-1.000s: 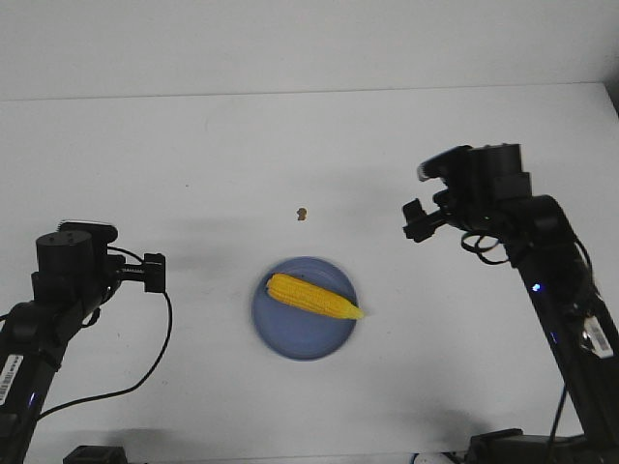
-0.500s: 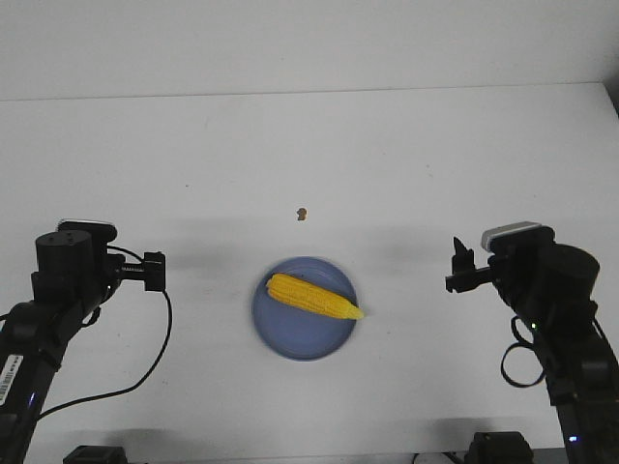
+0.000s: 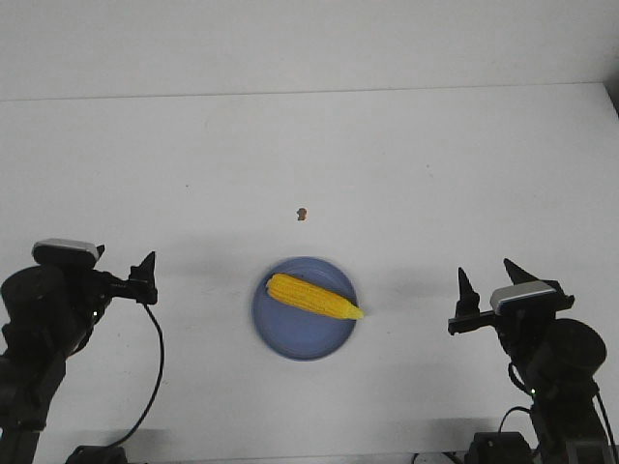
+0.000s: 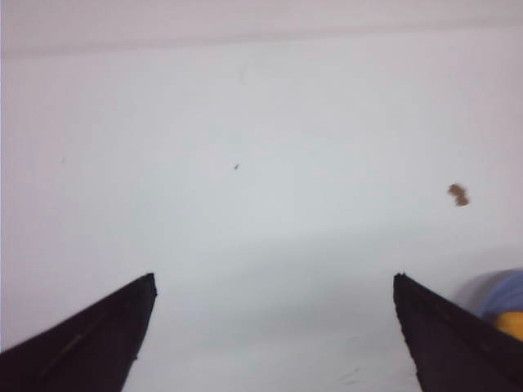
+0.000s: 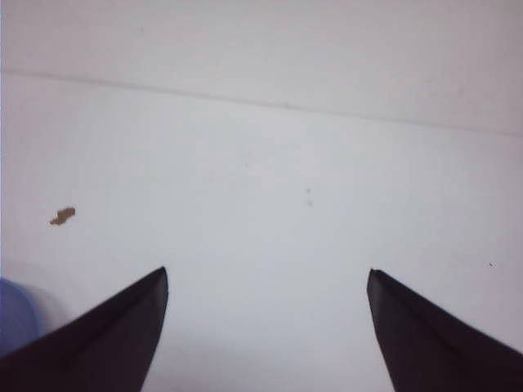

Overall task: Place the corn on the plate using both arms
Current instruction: 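Open the right gripper and withdraw it from the plate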

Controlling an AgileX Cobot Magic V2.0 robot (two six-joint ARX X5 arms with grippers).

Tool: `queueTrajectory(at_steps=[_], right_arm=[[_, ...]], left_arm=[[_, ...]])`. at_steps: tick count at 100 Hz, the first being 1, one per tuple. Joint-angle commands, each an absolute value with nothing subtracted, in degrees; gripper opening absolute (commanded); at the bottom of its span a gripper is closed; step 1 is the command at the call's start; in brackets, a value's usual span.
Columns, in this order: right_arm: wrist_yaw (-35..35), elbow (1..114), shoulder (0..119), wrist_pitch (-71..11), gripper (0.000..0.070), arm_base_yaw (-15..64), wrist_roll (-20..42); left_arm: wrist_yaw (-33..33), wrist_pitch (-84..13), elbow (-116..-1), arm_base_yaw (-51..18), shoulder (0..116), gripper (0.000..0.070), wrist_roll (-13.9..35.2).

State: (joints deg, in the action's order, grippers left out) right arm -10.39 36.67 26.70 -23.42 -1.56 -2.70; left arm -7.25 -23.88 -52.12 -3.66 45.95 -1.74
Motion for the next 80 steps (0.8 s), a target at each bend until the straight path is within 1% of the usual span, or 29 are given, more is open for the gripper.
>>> queueTrajectory(at_steps=[1, 17, 26, 32, 37, 42, 47, 51, 54, 66, 74, 76, 77, 80], right_arm=[[-10.5, 35.6, 25.2, -22.3, 0.0512, -1.5, -1.4], [-11.2, 34.5, 20.3, -22.0, 0.0512, -1.5, -1.1], [-10.9, 34.1, 18.6, -22.8, 0.0512, -1.5, -1.0], [-10.4, 33.8, 18.1, -23.2, 0.0511, -1.5, -0.6], [-10.4, 33.7, 17.9, -23.1, 0.0511, -1.5, -0.3], [-10.4, 33.7, 17.8, -22.5, 0.0496, -1.5, 0.0], [-10.3, 33.7, 17.8, -22.2, 0.0458, -1.5, 0.0], [-10.1, 33.7, 17.8, -22.2, 0.0413, -1.5, 0.0], [-9.8, 33.7, 17.8, -22.2, 0.0367, -1.5, 0.0], [-7.4, 33.7, 17.7, -22.5, 0.0187, -1.5, 0.0], [-7.0, 33.7, 17.7, -22.7, 0.0047, -1.5, 0.0], [-6.9, 33.7, 17.7, -22.7, 0.0012, -1.5, -0.1], [-6.9, 33.7, 17.7, -22.7, 0.0001, -1.5, -0.1], [-6.6, 33.7, 17.7, -22.7, 0.0001, -1.5, -0.1]], left_arm=[[-7.3, -23.2, -49.2, -3.7, 43.5, 0.0567, -1.0], [-6.8, -21.9, -40.9, -3.7, 33.8, 0.0566, -0.8], [-4.4, -20.9, -37.3, -3.7, 28.4, 0.0564, -0.5], [-3.3, -20.9, -36.2, -3.7, 25.8, 0.053, -0.4], [-2.7, -21.3, -36.1, -3.7, 24.4, 0.0525, -0.4], [-2.5, -21.2, -36.1, -3.7, 23.2, 0.0525, -0.4], [-2.5, -20.9, -36.1, -3.7, 22.2, 0.0516, -0.4], [-2.5, -20.9, -36.1, -3.7, 21.8, 0.0474, -0.4], [-2.5, -20.9, -36.1, -3.7, 21.5, 0.0428, -0.4], [-2.5, -21.5, -36.1, -3.7, 21.3, 0.0196, -0.4], [-2.5, -21.8, -36.1, -3.7, 21.3, 0.0029, -0.4], [-2.5, -21.8, -36.1, -3.7, 21.3, 0.0, -0.4], [-2.5, -21.9, -36.1, -3.7, 21.3, 0.0, -0.4], [-2.5, -22.0, -36.1, -3.7, 21.3, 0.0, -0.4]])
